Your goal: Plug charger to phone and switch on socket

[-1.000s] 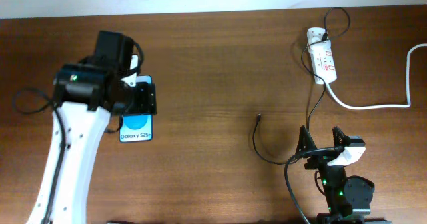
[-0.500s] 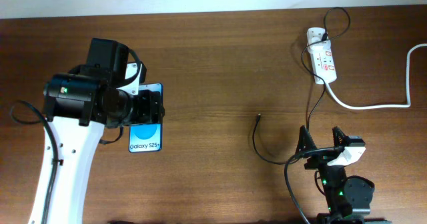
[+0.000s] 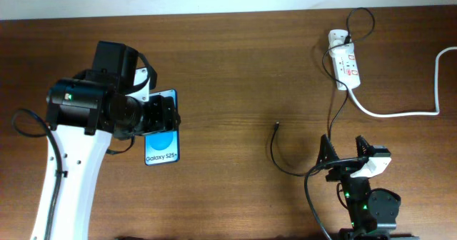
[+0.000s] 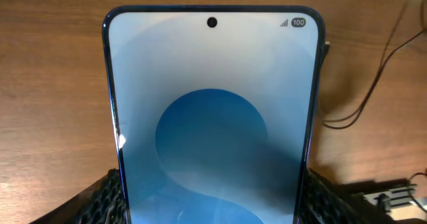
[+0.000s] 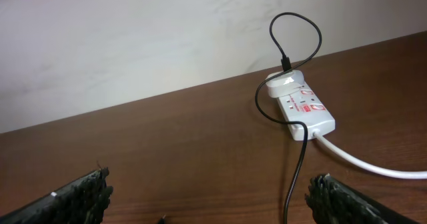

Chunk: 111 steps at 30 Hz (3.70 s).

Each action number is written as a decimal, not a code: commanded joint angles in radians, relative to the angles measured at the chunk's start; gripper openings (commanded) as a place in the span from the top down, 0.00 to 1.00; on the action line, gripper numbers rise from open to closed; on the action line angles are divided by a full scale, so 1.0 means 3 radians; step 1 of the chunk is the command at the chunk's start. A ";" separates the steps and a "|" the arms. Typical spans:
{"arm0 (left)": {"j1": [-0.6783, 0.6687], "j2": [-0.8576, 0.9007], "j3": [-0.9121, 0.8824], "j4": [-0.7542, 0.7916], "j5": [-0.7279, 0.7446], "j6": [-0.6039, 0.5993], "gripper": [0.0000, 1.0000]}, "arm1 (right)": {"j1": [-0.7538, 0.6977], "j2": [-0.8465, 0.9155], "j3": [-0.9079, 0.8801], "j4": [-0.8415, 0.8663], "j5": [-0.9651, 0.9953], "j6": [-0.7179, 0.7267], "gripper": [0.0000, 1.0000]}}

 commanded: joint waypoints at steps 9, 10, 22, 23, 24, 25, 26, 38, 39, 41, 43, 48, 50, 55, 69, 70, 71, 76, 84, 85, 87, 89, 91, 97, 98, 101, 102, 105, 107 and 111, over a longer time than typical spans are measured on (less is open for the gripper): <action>0.0001 0.0361 0.0033 0.0006 0.0322 -0.0172 0.60 | 0.0031 -0.0032 -0.0018 -0.0020 0.0018 0.0003 0.02; 0.0001 0.0411 0.0033 0.0004 0.0322 -0.0172 0.60 | 0.0031 -0.0032 -0.0018 -0.0020 0.0018 0.0003 0.02; 0.0001 0.1011 0.0033 0.0022 0.0670 -0.0556 0.63 | 0.0031 -0.0032 -0.0018 -0.0020 0.0018 0.0003 0.02; 0.0001 0.1061 0.0033 0.0022 0.0673 -0.0654 0.62 | 0.0031 -0.0032 -0.0018 -0.0020 0.0018 0.0003 0.02; 0.0001 0.1083 0.0033 0.0023 0.0669 -0.0706 0.62 | 0.0031 -0.0032 -0.0018 -0.0020 0.0018 0.0003 0.02; 0.0001 0.1108 0.0033 0.0024 0.0682 -0.0788 0.62 | 0.0031 -0.0032 -0.0018 -0.0020 0.0018 0.0003 0.02; 0.0001 0.1132 0.0033 0.0041 0.0708 -0.0835 0.63 | 0.0031 -0.0032 -0.0018 -0.0020 0.0018 0.0003 0.02; -0.0001 0.1291 0.0033 0.0120 0.1223 -0.1010 0.60 | 0.0031 -0.0032 -0.0018 -0.0020 0.0018 0.0003 0.01; -0.0001 0.1291 0.0033 0.0118 0.1274 -0.1011 0.60 | 0.0031 -0.0032 -0.0018 -0.0020 0.0018 0.0003 0.02; -0.0001 0.1291 0.0033 0.0107 0.1331 -0.1011 0.63 | 0.0031 -0.0032 -0.0018 -0.0020 0.0018 0.0003 0.02; -0.0001 0.1291 0.0033 0.0097 0.1330 -0.1020 0.63 | 0.0031 -0.0032 -0.0018 -0.0020 0.0018 0.0003 0.02; -0.0001 0.1291 0.0033 0.0094 0.1330 -0.1020 0.62 | 0.0031 -0.0032 -0.0018 -0.0020 0.0018 0.0003 0.02; -0.0001 0.1291 0.0033 0.0094 0.1330 -0.1019 0.62 | 0.0031 -0.0032 -0.0018 -0.0020 0.0018 0.0003 0.02; -0.0001 0.1291 0.0033 0.0092 0.1330 -0.1019 0.62 | 0.0031 -0.0032 -0.0018 -0.0020 0.0018 0.0003 0.02; -0.0001 0.1291 0.0033 0.0078 0.1317 -0.1016 0.63 | 0.0031 -0.0032 -0.0018 -0.0020 0.0018 0.0003 0.02; -0.0001 0.1291 0.0033 0.0074 0.1317 -0.1016 0.63 | 0.0031 -0.0032 -0.0018 -0.0020 0.0018 0.0003 0.02; -0.0001 0.1291 0.0033 0.0070 0.1317 -0.1016 0.64 | 0.0031 -0.0032 -0.0018 -0.0020 0.0018 0.0003 0.02; -0.0001 0.1291 0.0033 0.0013 0.1317 -0.0919 0.64 | 0.0031 -0.0032 -0.0018 -0.0020 0.0018 0.0003 0.02; -0.0001 0.1291 0.0033 -0.0005 0.1235 -0.0865 0.64 | 0.0031 -0.0032 -0.0018 -0.0020 0.0018 0.0003 0.02; -0.0001 0.1291 0.0033 -0.0013 0.1198 -0.0863 0.64 | 0.0031 -0.0032 -0.0018 -0.0020 0.0018 0.0003 0.01; -0.0001 0.1291 0.0033 -0.0018 0.1165 -0.0865 0.64 | 0.0031 -0.0032 -0.0018 -0.0020 0.0018 0.0003 0.02; -0.0001 0.1291 0.0033 -0.0004 0.1165 -0.0866 0.64 | 0.0031 -0.0032 -0.0018 -0.0020 0.0018 0.0003 0.02; -0.0001 0.1291 0.0033 0.0023 0.1164 -0.0866 0.64 | 0.0031 -0.0032 -0.0018 -0.0020 0.0018 0.0003 0.01; 0.0001 0.1291 0.0033 0.0429 0.1017 -0.0865 0.63 | 0.0031 -0.0032 -0.0018 -0.0020 0.0018 0.0003 0.02; 0.0001 0.1291 0.0033 0.0490 0.0921 -0.0865 0.63 | 0.0031 -0.0032 -0.0018 -0.0020 0.0018 0.0003 0.02; -0.0001 0.1291 0.0033 0.0673 0.0570 -0.0863 0.64 | 0.0031 -0.0032 -0.0018 -0.0020 0.0018 0.0003 0.02; -0.0001 0.1291 0.0033 0.0716 0.0464 -0.0857 0.64 | 0.0031 -0.0032 -0.0018 -0.0020 0.0018 0.0003 0.02; -0.0001 0.1291 0.0033 0.0777 0.0088 -0.0835 0.65 | 0.0031 -0.0032 -0.0018 -0.0020 0.0018 0.0003 0.01; -0.0001 0.1291 0.0033 0.0787 -0.0010 -0.0764 0.66 | 0.0031 -0.0032 -0.0018 -0.0020 0.0018 0.0003 0.02; 0.0003 0.1286 0.0033 0.0764 -0.0019 -0.0636 0.66 | 0.0031 -0.0032 -0.0018 -0.0020 0.0018 0.0003 0.02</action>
